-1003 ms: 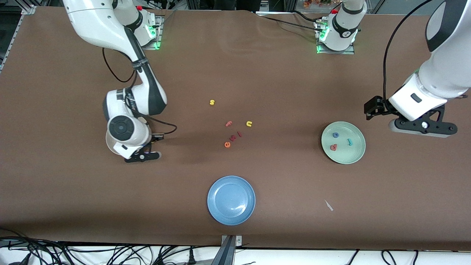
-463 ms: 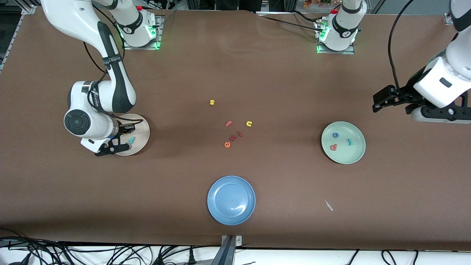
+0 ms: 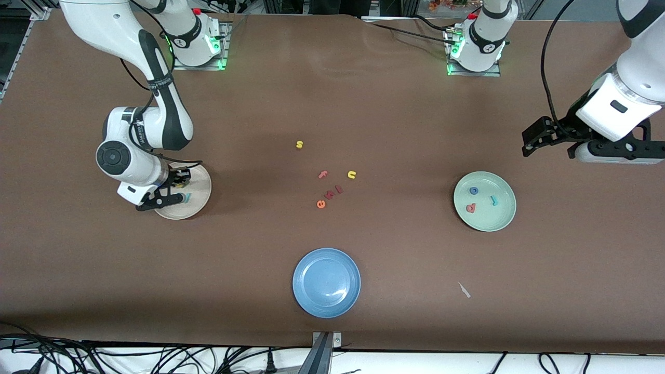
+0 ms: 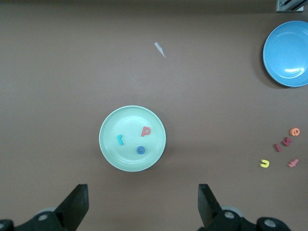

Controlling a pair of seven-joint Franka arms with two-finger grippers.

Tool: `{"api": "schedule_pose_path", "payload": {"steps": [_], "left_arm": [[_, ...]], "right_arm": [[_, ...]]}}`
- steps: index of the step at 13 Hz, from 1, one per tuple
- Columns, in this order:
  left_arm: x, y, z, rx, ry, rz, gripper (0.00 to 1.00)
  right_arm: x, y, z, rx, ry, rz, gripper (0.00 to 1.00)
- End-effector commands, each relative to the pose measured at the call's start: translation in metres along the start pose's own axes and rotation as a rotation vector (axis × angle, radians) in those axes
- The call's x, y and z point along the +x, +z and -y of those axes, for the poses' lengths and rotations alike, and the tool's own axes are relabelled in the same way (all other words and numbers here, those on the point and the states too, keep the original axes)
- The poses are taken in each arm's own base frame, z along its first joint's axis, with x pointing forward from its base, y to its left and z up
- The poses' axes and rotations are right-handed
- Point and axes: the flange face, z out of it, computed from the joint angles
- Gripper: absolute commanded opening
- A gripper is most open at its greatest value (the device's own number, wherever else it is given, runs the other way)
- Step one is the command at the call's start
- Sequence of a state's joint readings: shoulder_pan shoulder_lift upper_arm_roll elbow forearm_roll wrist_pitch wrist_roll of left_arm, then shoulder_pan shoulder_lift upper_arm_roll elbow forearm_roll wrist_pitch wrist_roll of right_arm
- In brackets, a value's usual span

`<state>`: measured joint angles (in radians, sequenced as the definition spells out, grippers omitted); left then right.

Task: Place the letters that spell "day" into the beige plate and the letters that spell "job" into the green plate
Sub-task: 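Lower the yellow o onto the beige plate and open the right gripper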

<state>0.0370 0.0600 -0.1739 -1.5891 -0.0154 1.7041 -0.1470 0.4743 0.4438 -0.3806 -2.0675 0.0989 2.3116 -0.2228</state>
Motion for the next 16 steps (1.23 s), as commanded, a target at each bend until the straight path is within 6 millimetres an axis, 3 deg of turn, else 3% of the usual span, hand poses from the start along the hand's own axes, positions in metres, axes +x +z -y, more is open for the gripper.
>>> {"api": "schedule_pose_path", "payload": {"steps": [1, 2, 6, 13, 16], "left_arm": [[-0.017, 0.01, 0.009, 0.001, -0.008, 0.011, 1.0], [-0.019, 0.019, 0.009, 0.005, -0.013, 0.032, 1.0], [-0.02, 0.021, 0.006, 0.052, 0.015, 0.035, 1.0], [-0.015, 0.003, 0.004, 0.055, 0.016, 0.034, 1.0], [-0.011, 0.008, 0.006, 0.053, 0.012, 0.047, 1.0]], "right_arm": [[-0.005, -0.014, 0.001, 0.025, -0.004, -0.024, 0.99], [-0.003, -0.019, 0.001, 0.027, -0.005, -0.024, 1.0], [0.014, -0.055, 0.017, 0.119, 0.045, 0.056, 1.0], [0.022, -0.07, 0.057, 0.108, 0.08, 0.065, 1.0], [0.025, -0.085, 0.08, 0.102, 0.036, 0.067, 1.0]]}}
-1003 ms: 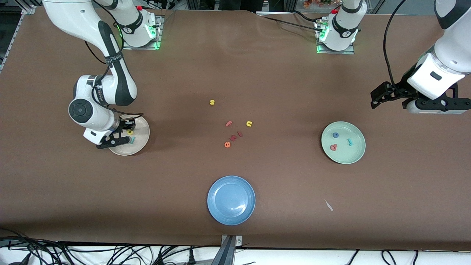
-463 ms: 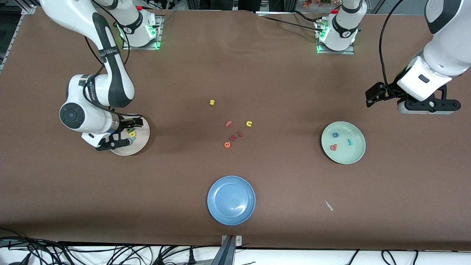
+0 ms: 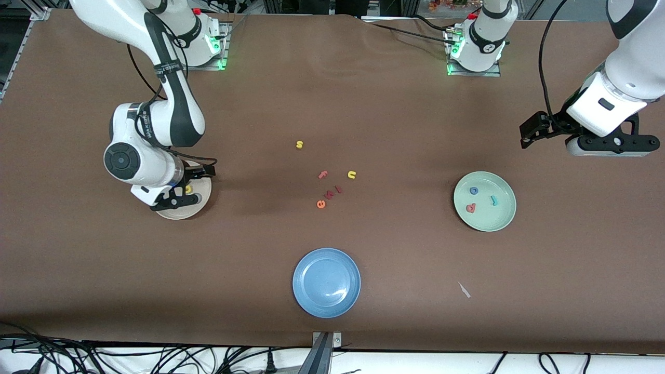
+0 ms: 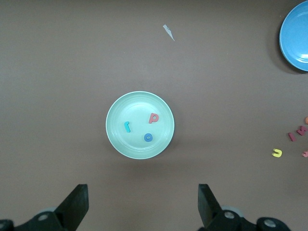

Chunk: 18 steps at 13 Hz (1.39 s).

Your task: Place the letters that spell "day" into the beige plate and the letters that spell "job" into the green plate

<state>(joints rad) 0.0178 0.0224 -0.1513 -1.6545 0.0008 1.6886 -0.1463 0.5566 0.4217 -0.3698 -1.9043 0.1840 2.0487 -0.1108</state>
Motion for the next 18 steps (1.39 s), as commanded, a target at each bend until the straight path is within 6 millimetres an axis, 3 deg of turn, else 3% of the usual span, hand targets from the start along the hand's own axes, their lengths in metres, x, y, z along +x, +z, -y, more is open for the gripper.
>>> {"api": "schedule_pose_path", "payload": {"steps": [1, 2, 5, 9, 11, 16, 18], "left_arm": [[0.004, -0.003, 0.003, 0.026, 0.014, 0.006, 1.0], [0.003, -0.002, 0.003, 0.026, 0.014, 0.009, 1.0], [0.001, -0.002, 0.002, 0.029, 0.017, 0.028, 1.0], [0.0, -0.001, 0.001, 0.029, 0.018, 0.029, 1.0], [0.0, -0.001, 0.001, 0.029, 0.018, 0.031, 1.0], [-0.002, -0.001, 0.002, 0.032, 0.018, 0.047, 1.0], [-0.002, -0.002, -0.002, 0.033, 0.023, 0.043, 1.0]], "right_arm": [[0.002, -0.03, 0.024, 0.012, -0.026, 0.022, 1.0], [0.003, -0.042, 0.033, 0.014, -0.037, 0.047, 1.0], [0.001, -0.052, 0.087, -0.024, -0.026, 0.073, 1.0], [-0.012, -0.081, 0.122, 0.009, -0.049, 0.031, 1.0], [-0.032, -0.119, 0.135, 0.001, -0.126, -0.011, 1.0], [-0.052, -0.193, 0.092, 0.045, -0.117, -0.097, 1.0], [-0.061, -0.232, 0.072, 0.037, -0.095, -0.088, 1.0]]}}
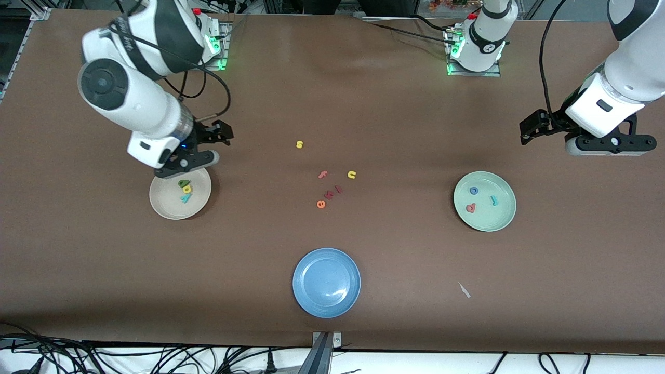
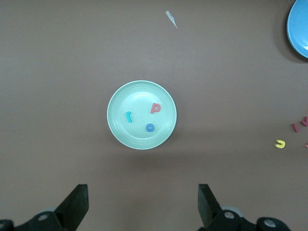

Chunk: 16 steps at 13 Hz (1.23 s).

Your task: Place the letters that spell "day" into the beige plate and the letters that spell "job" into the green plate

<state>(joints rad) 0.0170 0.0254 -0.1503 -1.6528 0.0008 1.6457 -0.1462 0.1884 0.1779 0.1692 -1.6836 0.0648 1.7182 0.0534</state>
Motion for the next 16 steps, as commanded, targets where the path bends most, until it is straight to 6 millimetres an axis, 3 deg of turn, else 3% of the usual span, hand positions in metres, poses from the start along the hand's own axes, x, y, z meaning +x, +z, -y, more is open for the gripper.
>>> {"api": "schedule_pose_path", "payload": {"steps": [1, 3, 6, 8, 10, 11, 16], "left_arm": [[0.002, -0.01, -0.004, 0.026, 0.022, -0.009, 1.0], [0.002, -0.01, -0.001, 0.026, 0.022, -0.007, 1.0], [0.003, -0.01, 0.004, 0.025, 0.017, -0.005, 1.0], [0.003, -0.01, 0.004, 0.025, 0.014, -0.005, 1.0], [0.002, -0.01, 0.003, 0.027, 0.016, -0.003, 1.0], [0.002, -0.01, 0.003, 0.027, 0.016, -0.001, 1.0], [0.002, -0.009, 0.003, 0.027, 0.016, 0.001, 1.0]], "right_arm": [[-0.011, -0.058, -0.02, -0.028, 0.01, -0.021, 1.0], [-0.023, -0.098, -0.056, -0.077, 0.068, -0.081, 1.0], [-0.033, -0.122, -0.084, -0.071, 0.123, -0.138, 1.0], [-0.045, -0.136, -0.093, -0.088, 0.142, -0.155, 1.0], [-0.056, -0.139, -0.102, -0.195, 0.167, -0.129, 1.0], [-0.057, -0.129, -0.108, -0.237, 0.176, -0.09, 1.0], [-0.065, -0.145, -0.104, -0.225, 0.176, -0.127, 1.0]]}}
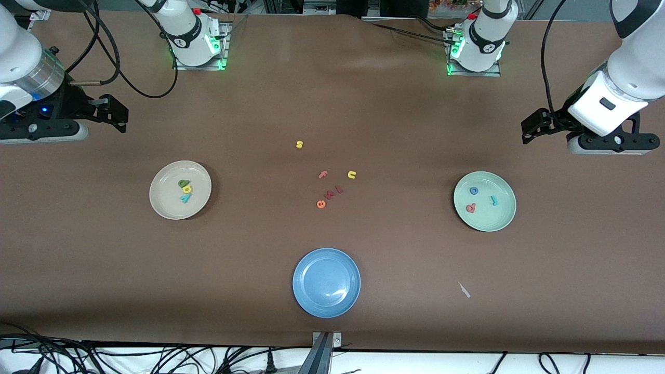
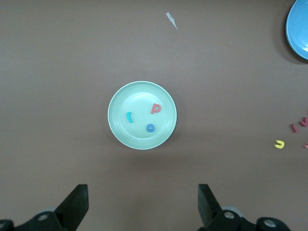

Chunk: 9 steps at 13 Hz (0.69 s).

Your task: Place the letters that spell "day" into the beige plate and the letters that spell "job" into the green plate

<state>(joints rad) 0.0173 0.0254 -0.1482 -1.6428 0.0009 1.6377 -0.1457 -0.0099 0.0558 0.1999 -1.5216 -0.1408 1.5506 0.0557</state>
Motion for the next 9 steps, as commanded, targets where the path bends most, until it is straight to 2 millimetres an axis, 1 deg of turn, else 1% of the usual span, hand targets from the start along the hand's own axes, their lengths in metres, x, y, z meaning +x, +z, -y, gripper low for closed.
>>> {"api": "schedule_pose_path", "payload": {"steps": [1, 2, 4, 5, 6, 7, 8, 9], "left_arm": [[0.002, -0.005, 0.002, 0.027, 0.018, 0.003, 1.0], [0.002, -0.004, 0.002, 0.028, 0.016, 0.006, 1.0], [0.001, -0.004, 0.002, 0.029, 0.021, 0.012, 1.0], [0.001, -0.004, 0.002, 0.029, 0.021, 0.013, 1.0], [0.001, -0.004, 0.002, 0.029, 0.021, 0.013, 1.0], [0.001, -0.004, 0.003, 0.029, 0.019, 0.013, 1.0], [0.001, -0.004, 0.003, 0.029, 0.019, 0.013, 1.0], [0.001, -0.004, 0.003, 0.029, 0.019, 0.013, 1.0]], "right_arm": [[-0.011, -0.009, -0.017, -0.017, 0.03, 0.003, 1.0], [-0.016, -0.01, -0.031, -0.011, 0.056, 0.016, 1.0], [-0.017, -0.004, -0.036, -0.009, 0.065, 0.047, 1.0], [-0.017, -0.001, -0.044, -0.004, 0.081, 0.052, 1.0], [-0.017, 0.002, -0.058, 0.032, 0.109, 0.058, 1.0], [-0.017, 0.005, -0.066, 0.074, 0.125, 0.063, 1.0], [-0.018, 0.007, -0.073, 0.085, 0.132, 0.064, 1.0], [-0.018, 0.008, -0.075, 0.086, 0.126, 0.067, 1.0]]}}
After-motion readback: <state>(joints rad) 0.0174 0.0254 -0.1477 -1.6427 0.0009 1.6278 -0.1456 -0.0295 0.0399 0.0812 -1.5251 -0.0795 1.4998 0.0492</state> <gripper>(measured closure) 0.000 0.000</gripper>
